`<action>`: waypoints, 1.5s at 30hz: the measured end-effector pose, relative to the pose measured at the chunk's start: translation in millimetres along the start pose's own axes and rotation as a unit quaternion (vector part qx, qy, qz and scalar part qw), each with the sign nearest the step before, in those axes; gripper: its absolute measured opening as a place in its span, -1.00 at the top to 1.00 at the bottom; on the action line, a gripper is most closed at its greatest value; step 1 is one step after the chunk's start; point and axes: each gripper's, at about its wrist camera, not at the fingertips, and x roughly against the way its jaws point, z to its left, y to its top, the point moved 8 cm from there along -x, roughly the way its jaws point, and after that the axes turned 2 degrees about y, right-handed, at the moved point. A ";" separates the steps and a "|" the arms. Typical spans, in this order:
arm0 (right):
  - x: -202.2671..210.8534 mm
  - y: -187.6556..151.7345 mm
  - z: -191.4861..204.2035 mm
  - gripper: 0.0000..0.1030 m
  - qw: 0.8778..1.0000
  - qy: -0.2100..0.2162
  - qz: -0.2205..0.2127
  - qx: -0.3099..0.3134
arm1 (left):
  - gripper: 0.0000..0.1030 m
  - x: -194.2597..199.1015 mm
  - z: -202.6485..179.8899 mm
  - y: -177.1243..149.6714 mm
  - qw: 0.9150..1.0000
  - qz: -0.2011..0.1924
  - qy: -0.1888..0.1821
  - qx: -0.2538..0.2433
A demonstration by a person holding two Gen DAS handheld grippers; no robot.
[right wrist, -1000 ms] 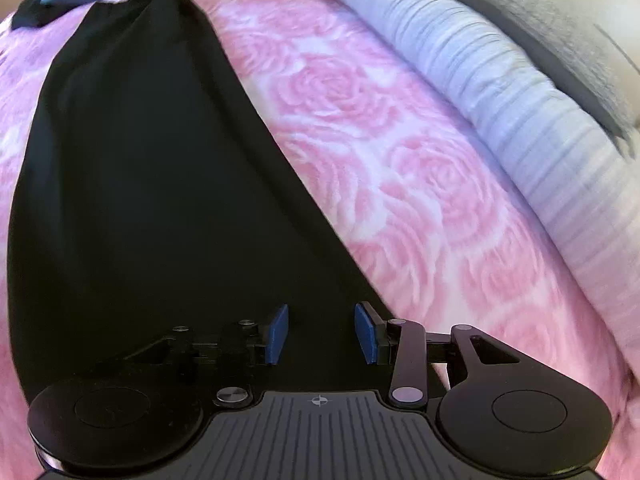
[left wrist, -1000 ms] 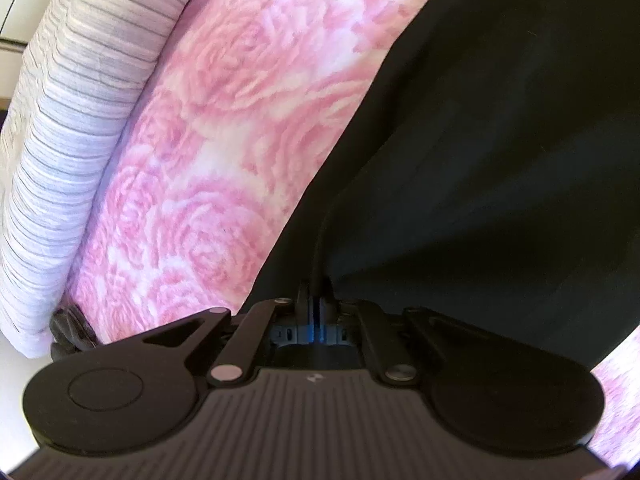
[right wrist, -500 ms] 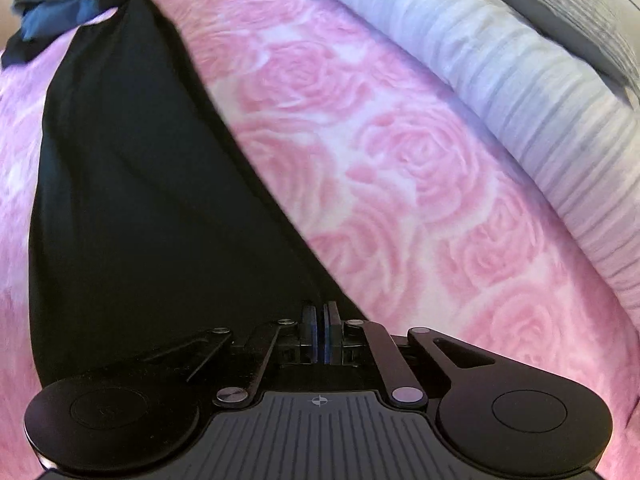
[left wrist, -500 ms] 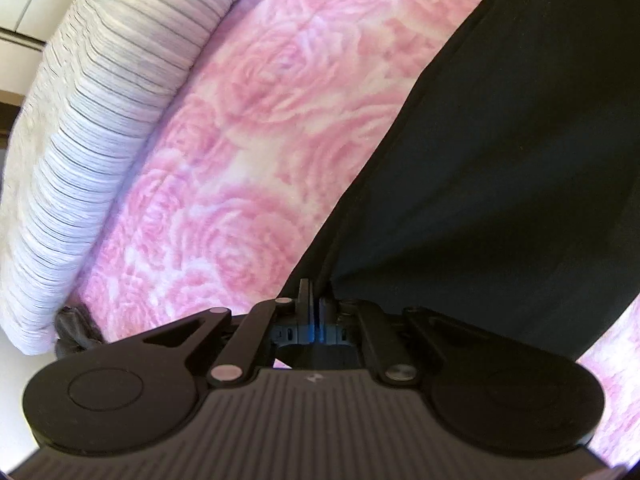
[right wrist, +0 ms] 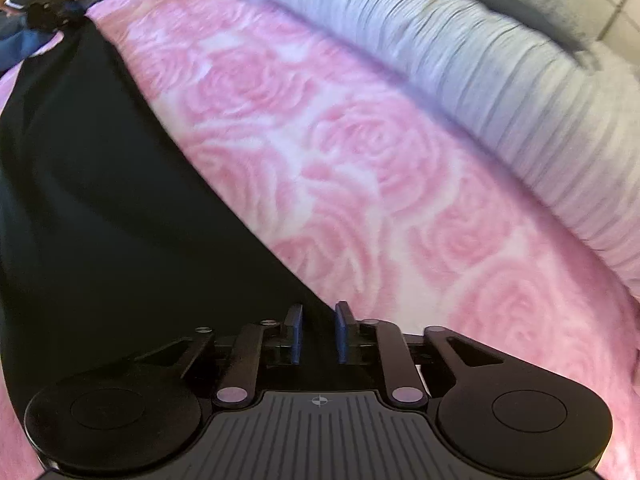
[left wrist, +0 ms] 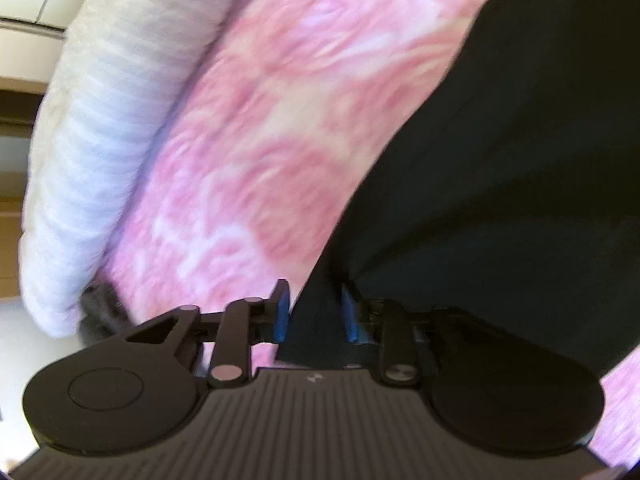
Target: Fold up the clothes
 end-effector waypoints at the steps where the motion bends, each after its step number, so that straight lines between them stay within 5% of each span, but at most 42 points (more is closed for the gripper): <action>1: 6.1 -0.1 2.1 0.57 1.000 -0.006 -0.007 -0.005 | 0.48 3.3 -0.2 -6.7 1.000 0.000 -0.001 0.005; 11: 38.5 -21.1 83.5 0.30 0.999 -0.002 -0.026 -0.040 | 0.42 36.5 -1.9 -73.1 0.999 0.005 -0.008 0.052; 19: 51.9 -45.7 163.2 0.07 0.998 0.025 -0.011 -0.057 | 0.39 64.1 -106.7 -121.2 0.992 -0.021 0.056 -0.112; 27: 50.5 -49.4 232.7 -0.29 0.996 0.056 -0.024 -0.062 | 0.32 98.8 -149.0 -143.4 0.989 -0.010 0.079 -0.126; 31: 49.5 -38.3 264.9 -0.30 0.993 0.071 -0.037 -0.081 | 0.32 116.1 -159.0 -149.7 0.989 -0.013 0.083 -0.125; 36: 63.1 -3.8 310.1 -0.31 0.990 0.075 -0.069 -0.093 | 0.32 87.5 -145.2 -153.5 0.982 -0.053 0.098 -0.150; 45: 31.6 73.1 397.3 -0.40 0.995 0.002 -0.074 -0.071 | 0.46 31.3 -121.7 -160.5 0.961 -0.132 0.122 -0.209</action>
